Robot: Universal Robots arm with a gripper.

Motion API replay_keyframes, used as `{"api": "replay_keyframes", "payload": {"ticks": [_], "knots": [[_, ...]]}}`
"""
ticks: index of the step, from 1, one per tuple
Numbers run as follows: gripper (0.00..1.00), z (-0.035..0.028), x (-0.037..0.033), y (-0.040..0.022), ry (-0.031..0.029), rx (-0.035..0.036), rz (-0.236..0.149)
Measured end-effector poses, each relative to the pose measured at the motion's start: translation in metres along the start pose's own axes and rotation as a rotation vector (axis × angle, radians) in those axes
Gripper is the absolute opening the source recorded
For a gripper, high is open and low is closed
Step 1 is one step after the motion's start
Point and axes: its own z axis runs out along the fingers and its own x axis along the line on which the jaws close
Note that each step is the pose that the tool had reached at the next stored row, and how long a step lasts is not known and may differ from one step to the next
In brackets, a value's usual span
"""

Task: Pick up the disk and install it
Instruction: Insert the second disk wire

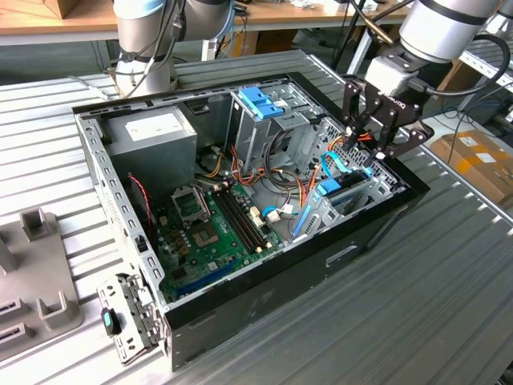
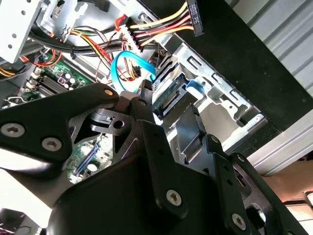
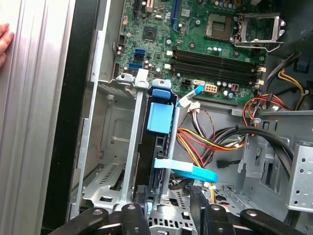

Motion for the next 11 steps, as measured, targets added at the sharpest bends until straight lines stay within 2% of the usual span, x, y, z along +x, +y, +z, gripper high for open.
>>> {"api": "replay_keyframes", "payload": {"ticks": [3, 8, 11], "knots": [[0.47, 0.0, 0.0006, -0.0041, -0.0005, -0.0002, -0.053], [0.47, 0.0, 0.0011, -0.0076, -0.0008, -0.0005, -0.102], [0.47, 0.0001, 0.0014, -0.0105, -0.0013, -0.0006, -0.151]]}}
